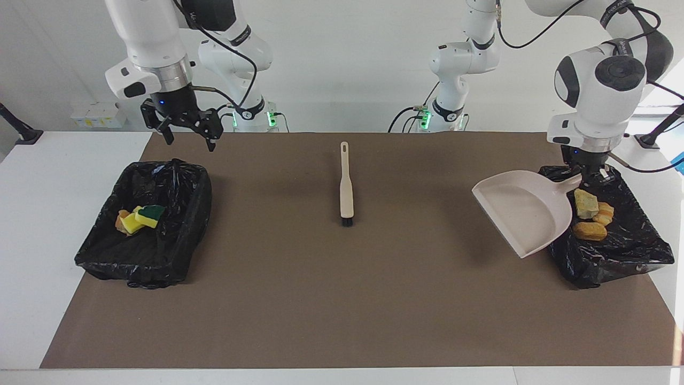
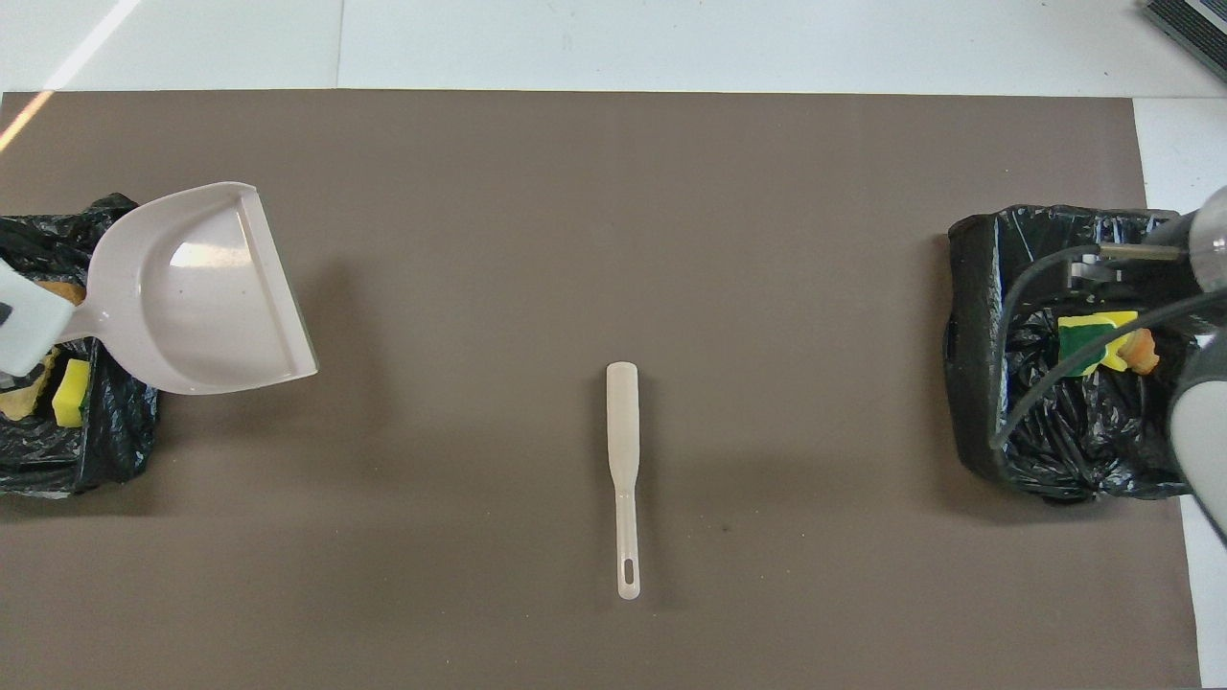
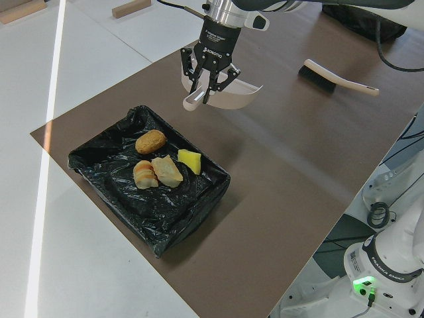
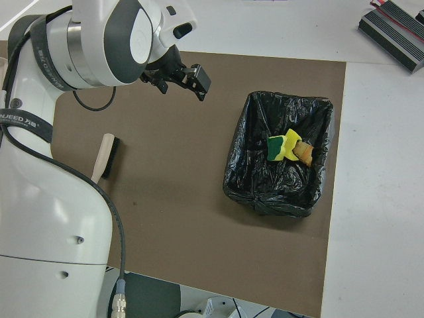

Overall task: Sweep and dump trash in bin
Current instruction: 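Place the dustpan on the table center with the left gripper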

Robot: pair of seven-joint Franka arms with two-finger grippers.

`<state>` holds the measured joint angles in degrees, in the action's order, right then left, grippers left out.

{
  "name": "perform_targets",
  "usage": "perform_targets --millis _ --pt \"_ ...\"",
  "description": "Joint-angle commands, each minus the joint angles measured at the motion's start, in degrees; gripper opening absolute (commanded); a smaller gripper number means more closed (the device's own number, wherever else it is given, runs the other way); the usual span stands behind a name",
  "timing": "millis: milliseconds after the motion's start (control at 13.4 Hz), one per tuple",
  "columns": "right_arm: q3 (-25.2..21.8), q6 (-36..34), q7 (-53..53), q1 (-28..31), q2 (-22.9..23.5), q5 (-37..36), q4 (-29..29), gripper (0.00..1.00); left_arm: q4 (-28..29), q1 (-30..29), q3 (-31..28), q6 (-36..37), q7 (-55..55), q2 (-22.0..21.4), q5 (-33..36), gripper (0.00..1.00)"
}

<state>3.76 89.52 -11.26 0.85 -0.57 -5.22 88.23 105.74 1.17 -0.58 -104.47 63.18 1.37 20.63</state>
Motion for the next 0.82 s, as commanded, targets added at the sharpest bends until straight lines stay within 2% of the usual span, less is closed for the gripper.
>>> perform_targets --millis 0,150,449,749 --pt "-5.42 -1.19 3.87 -1.38 -2.67 1.78 1.58 1.0 0.26 3.92 -0.65 2.87 -10.86 -0.75 -6.89 0.0" --pt "-6.84 -0.67 4.49 -1.9 -4.78 2.05 4.92 1.0 0.35 7.95 -0.47 3.05 -19.28 -0.67 -8.14 0.0" --pt "-7.19 -0.14 7.38 -1.12 -4.7 2.32 4.93 1.0 0.0 18.23 -0.47 3.05 -36.51 -0.58 -11.47 0.0" --pt "-7.1 -3.74 8.27 -1.03 -4.96 3.63 4.93 1.0 -1.41 25.61 -0.47 2.35 -55.3 -0.32 -17.98 0.0"
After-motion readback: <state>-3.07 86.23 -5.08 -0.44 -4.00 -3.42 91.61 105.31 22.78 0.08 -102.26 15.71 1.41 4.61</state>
